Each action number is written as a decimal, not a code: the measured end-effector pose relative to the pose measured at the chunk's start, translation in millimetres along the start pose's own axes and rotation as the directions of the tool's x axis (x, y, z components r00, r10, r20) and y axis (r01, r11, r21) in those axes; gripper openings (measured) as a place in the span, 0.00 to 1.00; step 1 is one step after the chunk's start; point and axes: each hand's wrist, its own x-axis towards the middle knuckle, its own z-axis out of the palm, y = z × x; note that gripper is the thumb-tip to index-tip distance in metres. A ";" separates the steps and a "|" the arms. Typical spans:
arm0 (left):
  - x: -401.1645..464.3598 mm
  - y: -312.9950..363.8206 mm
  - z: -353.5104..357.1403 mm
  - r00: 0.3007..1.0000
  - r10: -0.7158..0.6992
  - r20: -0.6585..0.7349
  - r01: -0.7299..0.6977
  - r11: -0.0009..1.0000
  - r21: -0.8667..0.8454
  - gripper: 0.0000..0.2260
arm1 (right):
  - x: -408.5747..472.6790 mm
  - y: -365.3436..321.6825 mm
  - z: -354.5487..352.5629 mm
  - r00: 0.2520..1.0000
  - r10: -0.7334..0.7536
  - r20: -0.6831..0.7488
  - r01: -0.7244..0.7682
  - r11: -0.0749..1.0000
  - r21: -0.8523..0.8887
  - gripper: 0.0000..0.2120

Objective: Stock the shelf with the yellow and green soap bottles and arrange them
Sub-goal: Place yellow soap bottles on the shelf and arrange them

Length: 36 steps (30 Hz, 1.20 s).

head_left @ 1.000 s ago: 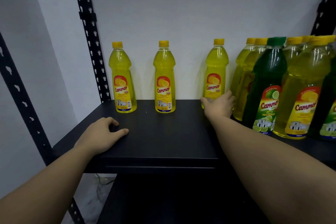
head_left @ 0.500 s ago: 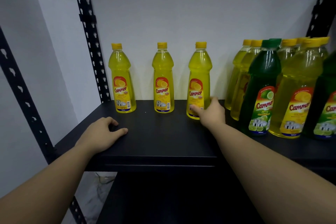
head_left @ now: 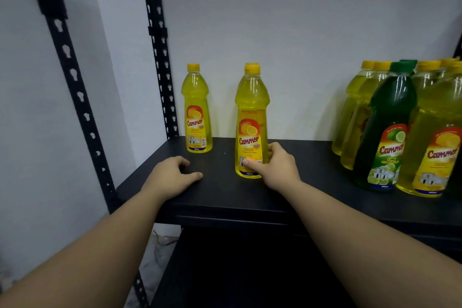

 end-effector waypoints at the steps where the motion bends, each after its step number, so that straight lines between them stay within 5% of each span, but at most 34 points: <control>1: 0.2 -1.1 0.0 1.000 0.002 -0.001 -0.002 1.000 -0.030 0.27 | 0.8 -3.0 5.5 1.000 -0.008 0.005 0.008 1.000 -0.001 0.37; 8: 6.3 -6.0 -1.6 0.997 0.066 0.048 -0.052 0.969 -0.243 0.31 | 9.2 -21.7 47.7 0.996 -0.078 0.034 0.078 0.997 -0.003 0.44; 11: 8.9 -8.2 -1.4 0.995 0.083 0.054 -0.067 0.968 -0.241 0.31 | 12.4 -33.6 61.5 0.993 -0.117 0.030 0.117 0.993 0.009 0.33; 17: 12.7 -10.5 -4.5 0.999 -0.009 -0.037 0.007 0.998 -0.060 0.22 | 22.8 -52.3 84.4 0.990 -0.120 0.070 0.117 0.992 0.053 0.27; 23: 12.7 -24.7 -19.4 0.995 0.064 0.073 -0.071 0.992 0.100 0.26 | 37.3 -61.7 112.4 0.991 -0.120 0.067 0.118 0.993 0.024 0.33; 27: 8.2 -40.2 -28.1 0.991 0.112 0.074 -0.120 0.985 0.123 0.30 | 40.9 -67.5 124.2 0.996 -0.081 0.032 0.083 0.996 -0.045 0.37; 36: 3.1 -40.2 -25.9 0.995 0.094 0.029 -0.096 0.993 0.071 0.28 | 43.0 -81.2 145.8 0.998 -0.065 -0.022 0.062 0.990 -0.129 0.30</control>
